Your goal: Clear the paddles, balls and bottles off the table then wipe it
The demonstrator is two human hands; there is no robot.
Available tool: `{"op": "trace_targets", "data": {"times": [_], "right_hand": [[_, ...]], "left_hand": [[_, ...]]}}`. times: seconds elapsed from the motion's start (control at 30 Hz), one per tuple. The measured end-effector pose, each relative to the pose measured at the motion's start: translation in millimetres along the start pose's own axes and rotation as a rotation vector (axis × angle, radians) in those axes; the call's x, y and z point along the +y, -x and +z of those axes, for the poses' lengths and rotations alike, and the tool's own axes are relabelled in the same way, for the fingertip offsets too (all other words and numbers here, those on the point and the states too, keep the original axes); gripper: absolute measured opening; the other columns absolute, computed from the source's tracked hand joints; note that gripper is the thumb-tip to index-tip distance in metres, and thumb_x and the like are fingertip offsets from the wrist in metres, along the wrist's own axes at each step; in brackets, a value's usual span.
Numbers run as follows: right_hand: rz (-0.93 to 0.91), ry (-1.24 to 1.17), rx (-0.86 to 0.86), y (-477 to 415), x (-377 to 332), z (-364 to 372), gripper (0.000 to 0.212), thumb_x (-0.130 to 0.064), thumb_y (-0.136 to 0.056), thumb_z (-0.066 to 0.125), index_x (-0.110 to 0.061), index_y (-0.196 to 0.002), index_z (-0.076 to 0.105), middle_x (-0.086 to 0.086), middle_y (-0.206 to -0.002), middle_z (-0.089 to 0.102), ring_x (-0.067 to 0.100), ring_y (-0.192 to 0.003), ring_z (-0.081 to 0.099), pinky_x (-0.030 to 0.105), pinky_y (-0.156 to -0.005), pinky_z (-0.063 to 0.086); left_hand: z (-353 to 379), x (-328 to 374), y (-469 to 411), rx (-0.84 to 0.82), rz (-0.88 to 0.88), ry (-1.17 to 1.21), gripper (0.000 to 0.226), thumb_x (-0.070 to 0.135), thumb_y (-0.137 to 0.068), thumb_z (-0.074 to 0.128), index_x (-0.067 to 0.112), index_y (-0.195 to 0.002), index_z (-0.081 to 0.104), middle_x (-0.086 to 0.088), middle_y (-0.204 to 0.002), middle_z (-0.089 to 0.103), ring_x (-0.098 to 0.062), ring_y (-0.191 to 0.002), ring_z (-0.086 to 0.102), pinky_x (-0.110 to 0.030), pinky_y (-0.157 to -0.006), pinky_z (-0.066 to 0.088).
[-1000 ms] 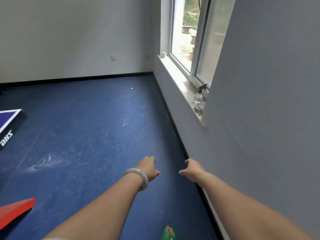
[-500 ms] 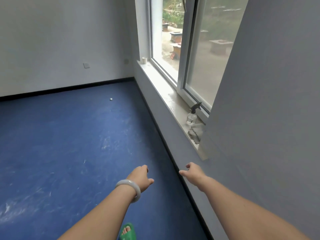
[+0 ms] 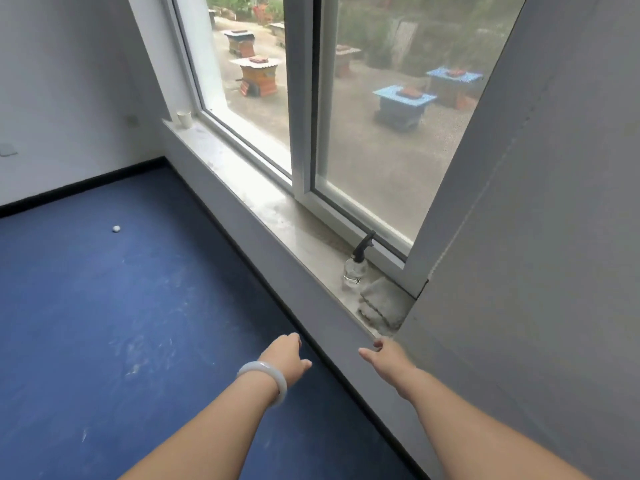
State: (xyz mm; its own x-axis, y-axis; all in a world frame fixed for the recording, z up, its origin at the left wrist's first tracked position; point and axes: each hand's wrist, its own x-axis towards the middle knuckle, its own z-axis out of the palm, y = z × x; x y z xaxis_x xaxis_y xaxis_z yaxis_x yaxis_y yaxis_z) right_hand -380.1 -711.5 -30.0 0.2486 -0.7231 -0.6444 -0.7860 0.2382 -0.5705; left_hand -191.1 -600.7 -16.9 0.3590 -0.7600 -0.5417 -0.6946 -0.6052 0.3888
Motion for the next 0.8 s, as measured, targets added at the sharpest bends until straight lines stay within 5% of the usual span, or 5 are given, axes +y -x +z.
{"op": "trace_targets", "data": {"times": [0.4,0.5,0.67,0.8], "right_hand": [[0.107,-0.053,0.107,-128,-56,-23,0.065,-0.028,-0.091,0.065,-0.007,-0.147,0.039,0.009,-0.147,0.046,0.026,-0.129,0.05,0.029,-0.101,0.04],[0.134,-0.012,0.185,-150,-58,-25,0.068,-0.032,-0.089,0.067,-0.011,-0.147,0.039,0.01,-0.149,0.039,0.029,-0.129,0.047,0.036,-0.106,0.04],[0.146,0.201,0.286,-184,-60,-21,0.082,-0.046,-0.087,0.068,-0.027,-0.154,0.025,0.001,-0.163,0.014,0.031,-0.147,0.017,0.048,-0.118,0.022],[0.224,0.308,0.309,-202,-57,-13,0.088,-0.055,-0.084,0.067,-0.033,-0.154,0.019,0.004,-0.163,0.008,0.034,-0.146,0.016,0.054,-0.116,0.02]], "left_hand": [[-50,39,-150,-0.064,0.075,-0.015,0.046,0.034,-0.096,0.056,0.013,-0.135,0.045,-0.002,-0.137,0.049,-0.019,-0.119,0.054,-0.034,-0.099,0.046],[-52,42,-173,-0.087,0.097,0.0,0.047,0.033,-0.096,0.057,0.013,-0.137,0.045,-0.002,-0.138,0.048,-0.018,-0.121,0.053,-0.034,-0.1,0.046],[-48,45,-210,-0.165,0.154,-0.005,0.043,0.032,-0.094,0.059,0.013,-0.132,0.049,-0.003,-0.133,0.05,-0.019,-0.117,0.056,-0.037,-0.099,0.047],[-44,44,-234,-0.208,0.211,-0.028,0.042,0.033,-0.095,0.058,0.016,-0.132,0.049,0.0,-0.132,0.049,-0.019,-0.112,0.055,-0.035,-0.097,0.047]]}}
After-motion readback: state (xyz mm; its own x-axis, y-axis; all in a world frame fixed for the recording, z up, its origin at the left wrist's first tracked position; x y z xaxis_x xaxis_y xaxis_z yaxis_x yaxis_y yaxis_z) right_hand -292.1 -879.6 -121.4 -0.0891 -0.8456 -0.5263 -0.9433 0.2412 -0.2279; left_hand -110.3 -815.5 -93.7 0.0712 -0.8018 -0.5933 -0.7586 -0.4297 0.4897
